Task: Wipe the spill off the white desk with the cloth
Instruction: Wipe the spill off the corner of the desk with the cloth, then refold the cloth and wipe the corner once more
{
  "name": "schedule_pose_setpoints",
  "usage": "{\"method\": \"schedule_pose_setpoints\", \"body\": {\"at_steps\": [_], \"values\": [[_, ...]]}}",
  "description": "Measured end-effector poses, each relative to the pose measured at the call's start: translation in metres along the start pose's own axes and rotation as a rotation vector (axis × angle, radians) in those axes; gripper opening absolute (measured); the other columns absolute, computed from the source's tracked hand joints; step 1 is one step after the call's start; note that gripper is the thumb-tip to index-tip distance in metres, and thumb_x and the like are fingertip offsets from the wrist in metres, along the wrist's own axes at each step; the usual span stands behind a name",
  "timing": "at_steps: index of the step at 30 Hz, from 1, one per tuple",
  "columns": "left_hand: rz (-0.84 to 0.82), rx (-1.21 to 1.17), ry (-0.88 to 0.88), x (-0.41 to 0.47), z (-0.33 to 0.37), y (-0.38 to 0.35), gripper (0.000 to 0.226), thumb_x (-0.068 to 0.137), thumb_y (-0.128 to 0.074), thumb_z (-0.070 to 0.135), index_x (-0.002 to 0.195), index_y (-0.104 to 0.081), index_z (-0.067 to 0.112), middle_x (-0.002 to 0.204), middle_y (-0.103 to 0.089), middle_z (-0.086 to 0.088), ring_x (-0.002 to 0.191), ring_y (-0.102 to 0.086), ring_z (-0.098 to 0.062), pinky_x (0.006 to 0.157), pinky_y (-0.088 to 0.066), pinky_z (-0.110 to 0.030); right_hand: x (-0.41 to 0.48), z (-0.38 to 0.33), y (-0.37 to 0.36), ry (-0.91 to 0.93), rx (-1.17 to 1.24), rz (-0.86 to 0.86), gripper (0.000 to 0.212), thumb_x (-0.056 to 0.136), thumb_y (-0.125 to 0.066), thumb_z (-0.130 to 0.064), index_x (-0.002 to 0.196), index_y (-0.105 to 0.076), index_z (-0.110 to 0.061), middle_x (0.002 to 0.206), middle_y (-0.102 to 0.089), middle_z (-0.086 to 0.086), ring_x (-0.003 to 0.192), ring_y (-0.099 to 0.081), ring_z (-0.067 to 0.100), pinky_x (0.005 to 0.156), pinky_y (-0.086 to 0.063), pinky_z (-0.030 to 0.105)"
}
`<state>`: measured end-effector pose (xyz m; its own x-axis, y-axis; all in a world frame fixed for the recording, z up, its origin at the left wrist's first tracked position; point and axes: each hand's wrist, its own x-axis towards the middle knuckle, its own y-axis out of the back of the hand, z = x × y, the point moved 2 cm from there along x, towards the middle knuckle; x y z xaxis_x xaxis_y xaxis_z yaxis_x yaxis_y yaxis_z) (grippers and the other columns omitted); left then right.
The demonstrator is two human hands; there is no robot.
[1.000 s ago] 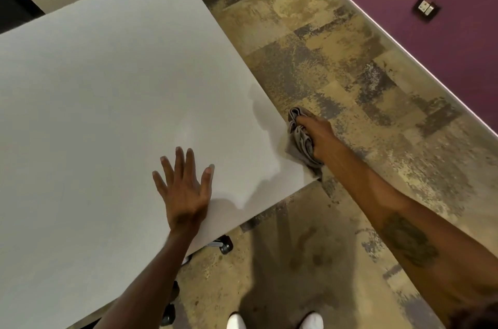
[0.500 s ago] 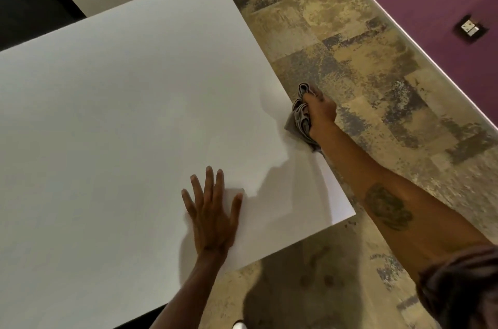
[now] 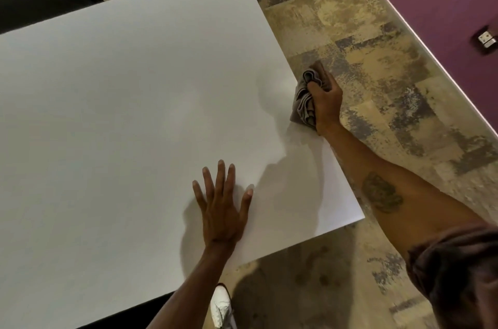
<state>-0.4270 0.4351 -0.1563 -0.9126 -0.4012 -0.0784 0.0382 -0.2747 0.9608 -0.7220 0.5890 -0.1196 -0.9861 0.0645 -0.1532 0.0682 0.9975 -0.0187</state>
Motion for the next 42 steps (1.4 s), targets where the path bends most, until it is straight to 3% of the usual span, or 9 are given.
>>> {"method": "schedule_pose_setpoints", "body": {"at_steps": [8, 12, 17, 21, 25, 28, 31, 36, 42], "values": [[0.011, 0.007, -0.012, -0.001, 0.002, 0.002, 0.074, 0.102, -0.027, 0.063, 0.159, -0.032, 0.017, 0.17, -0.02, -0.007, 0.159, -0.007, -0.035, 0.126, -0.009, -0.062, -0.033, 0.011, 0.04, -0.056, 0.012, -0.045, 0.051, 0.09, -0.061, -0.006, 0.14, -0.053, -0.012, 0.126, -0.067, 0.008, 0.107, -0.068, 0.026, 0.086, -0.057, 0.035], [0.026, -0.061, -0.023, -0.005, 0.001, 0.006, 0.075, 0.101, -0.026, 0.064, 0.161, -0.028, 0.018, 0.171, -0.016, -0.005, 0.16, -0.001, -0.031, 0.126, -0.003, -0.061, -0.068, 0.015, 0.067, -0.073, 0.006, -0.033, 0.055, 0.085, -0.063, -0.014, 0.139, -0.055, -0.02, 0.124, -0.067, -0.011, 0.113, -0.067, 0.015, 0.086, -0.056, 0.027], [-0.059, -0.096, 0.007, -0.005, -0.002, 0.002, 0.079, 0.098, -0.012, 0.071, 0.164, -0.013, 0.027, 0.173, 0.002, 0.004, 0.159, 0.014, -0.025, 0.127, 0.008, -0.058, -0.117, 0.024, 0.103, -0.08, 0.035, 0.032, 0.049, 0.085, -0.064, -0.009, 0.133, -0.061, -0.022, 0.129, -0.067, 0.003, 0.112, -0.067, 0.021, 0.086, -0.058, 0.029], [-0.066, -0.178, 0.008, -0.005, -0.004, 0.001, 0.079, 0.099, -0.012, 0.074, 0.162, -0.02, 0.028, 0.173, -0.002, 0.004, 0.159, 0.014, -0.023, 0.126, 0.013, -0.056, -0.158, 0.024, 0.133, -0.088, -0.023, 0.054, 0.048, 0.088, -0.06, -0.001, 0.134, -0.058, -0.015, 0.117, -0.069, -0.013, 0.102, -0.069, 0.003, 0.082, -0.056, 0.021], [-0.121, -0.261, -0.006, -0.006, -0.007, 0.007, 0.074, 0.101, -0.022, 0.068, 0.162, -0.02, 0.027, 0.173, -0.003, 0.002, 0.159, 0.015, -0.025, 0.124, 0.017, -0.056, -0.189, 0.012, 0.147, -0.114, 0.054, 0.098, 0.048, 0.093, -0.058, 0.003, 0.14, -0.047, -0.002, 0.134, -0.06, 0.016, 0.11, -0.065, 0.026, 0.086, -0.058, 0.032], [-0.21, -0.202, -0.028, 0.001, -0.007, 0.019, 0.069, 0.105, -0.031, 0.057, 0.162, -0.021, 0.021, 0.172, -0.007, -0.004, 0.159, 0.004, -0.033, 0.122, 0.005, -0.064, -0.211, -0.004, 0.138, -0.167, 0.108, 0.135, 0.046, 0.092, -0.062, -0.006, 0.135, -0.046, -0.003, 0.112, -0.065, 0.012, 0.089, -0.067, 0.024, 0.066, -0.057, 0.026], [-0.285, -0.425, 0.052, -0.004, -0.002, 0.042, 0.071, 0.103, -0.035, 0.059, 0.16, -0.028, 0.018, 0.171, -0.017, -0.006, 0.158, -0.008, -0.034, 0.124, -0.001, -0.061, -0.225, -0.022, 0.118, -0.179, 0.243, 0.077, 0.034, 0.094, -0.061, -0.007, 0.126, -0.05, -0.004, 0.113, -0.063, 0.015, 0.091, -0.066, 0.03, 0.078, -0.056, 0.041], [-0.281, -0.77, 0.035, -0.038, 0.01, 0.077, 0.053, 0.096, -0.058, 0.054, 0.142, -0.055, 0.029, 0.152, -0.053, 0.003, 0.14, -0.05, -0.02, 0.113, -0.037, -0.029, -0.241, -0.048, 0.084, -0.257, 0.499, 0.138, 0.028, 0.101, -0.05, -0.007, 0.124, -0.057, -0.021, 0.109, -0.063, 0.015, 0.094, -0.062, 0.035, 0.095, -0.05, 0.052], [-0.178, -0.886, -0.189, -0.068, 0.025, 0.11, 0.036, 0.089, -0.076, 0.037, 0.12, -0.065, 0.023, 0.116, -0.071, 0.004, 0.101, -0.07, -0.014, 0.092, -0.059, -0.034, -0.264, -0.057, 0.051, -0.375, 0.624, 0.062, 0.044, 0.105, -0.039, -0.015, 0.148, -0.04, -0.012, 0.123, -0.055, 0.019, 0.106, -0.057, 0.035, 0.113, -0.038, 0.053]]}}
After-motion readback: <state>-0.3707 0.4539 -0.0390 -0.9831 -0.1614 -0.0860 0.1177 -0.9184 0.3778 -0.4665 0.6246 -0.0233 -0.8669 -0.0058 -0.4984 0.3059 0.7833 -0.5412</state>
